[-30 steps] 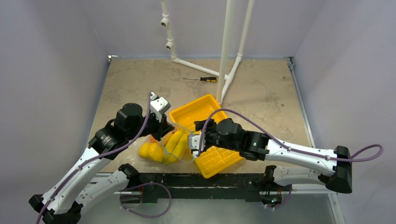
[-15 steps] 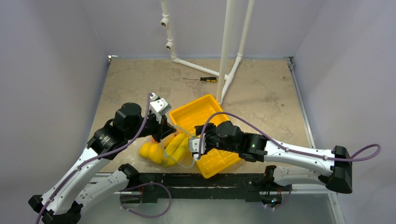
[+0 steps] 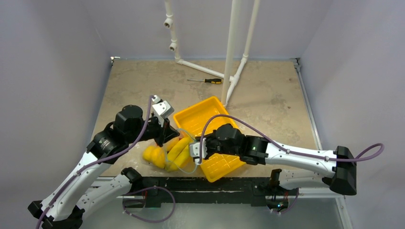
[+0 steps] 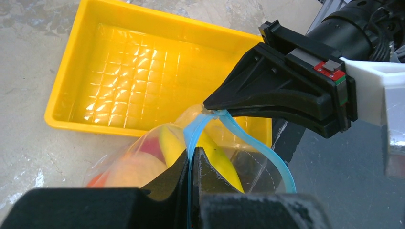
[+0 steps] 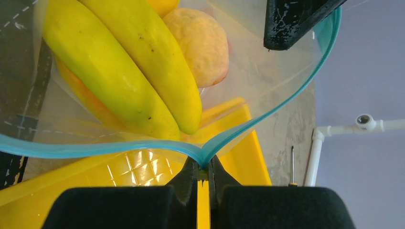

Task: Place the food in the zip-top bag and seal the zipper
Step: Adjust the zipper food storage bag at the center of the board.

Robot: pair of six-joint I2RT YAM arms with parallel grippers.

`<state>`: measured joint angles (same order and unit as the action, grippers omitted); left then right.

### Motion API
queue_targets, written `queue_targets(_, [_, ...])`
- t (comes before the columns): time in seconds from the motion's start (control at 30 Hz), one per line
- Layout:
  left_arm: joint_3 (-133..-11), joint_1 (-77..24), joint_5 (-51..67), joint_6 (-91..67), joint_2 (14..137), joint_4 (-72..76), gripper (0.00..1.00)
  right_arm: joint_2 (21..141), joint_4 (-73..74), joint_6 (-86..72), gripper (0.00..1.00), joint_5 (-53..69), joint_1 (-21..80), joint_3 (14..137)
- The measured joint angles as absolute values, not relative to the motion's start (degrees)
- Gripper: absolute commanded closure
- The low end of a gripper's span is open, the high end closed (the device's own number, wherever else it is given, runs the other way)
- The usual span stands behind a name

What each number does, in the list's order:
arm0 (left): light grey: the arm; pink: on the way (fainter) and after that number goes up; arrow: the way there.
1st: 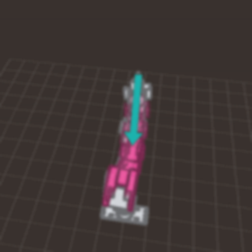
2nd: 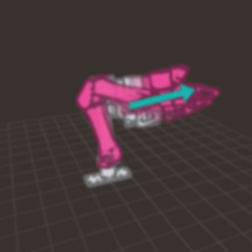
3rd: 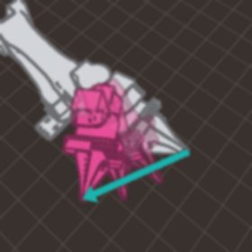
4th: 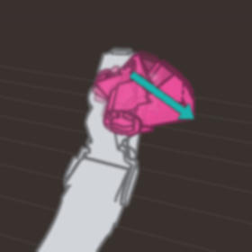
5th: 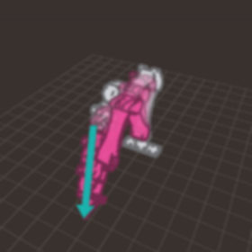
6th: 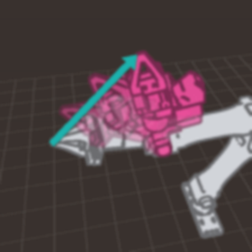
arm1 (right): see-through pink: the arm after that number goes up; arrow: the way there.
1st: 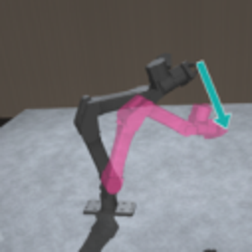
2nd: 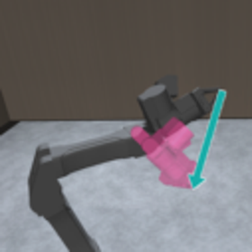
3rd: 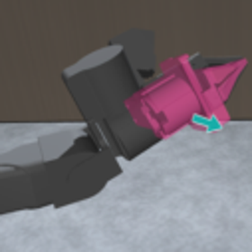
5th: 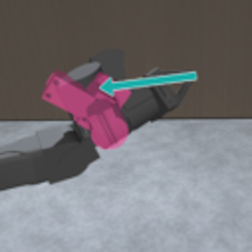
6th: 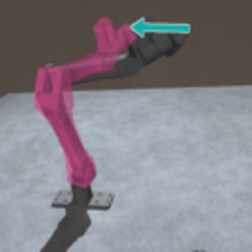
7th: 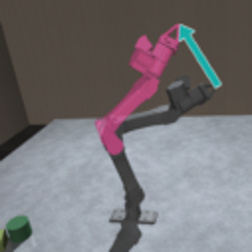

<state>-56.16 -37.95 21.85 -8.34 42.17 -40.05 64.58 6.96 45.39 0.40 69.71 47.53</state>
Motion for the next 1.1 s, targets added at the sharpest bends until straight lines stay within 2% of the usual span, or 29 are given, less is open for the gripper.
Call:
queue_targets(0.47, [-57.4,-38.0,19.9,-9.6,39.6,-44.6,0.98,67.6,14.5,36.8,1.0,2.7,70.8,56.0])
queue_targets(0.7, [-57.4,-38.0,19.9,-11.0,39.9,-45.5,0.81,66.5,19.0,34.4,1.0,4.1,71.0,58.3])
queue_targets(1.1, [-62.9,-38.0,19.6,-11.2,38.4,-45.5,0.36,66.1,25.8,31.4,1.0,4.8,72.3,64.9])
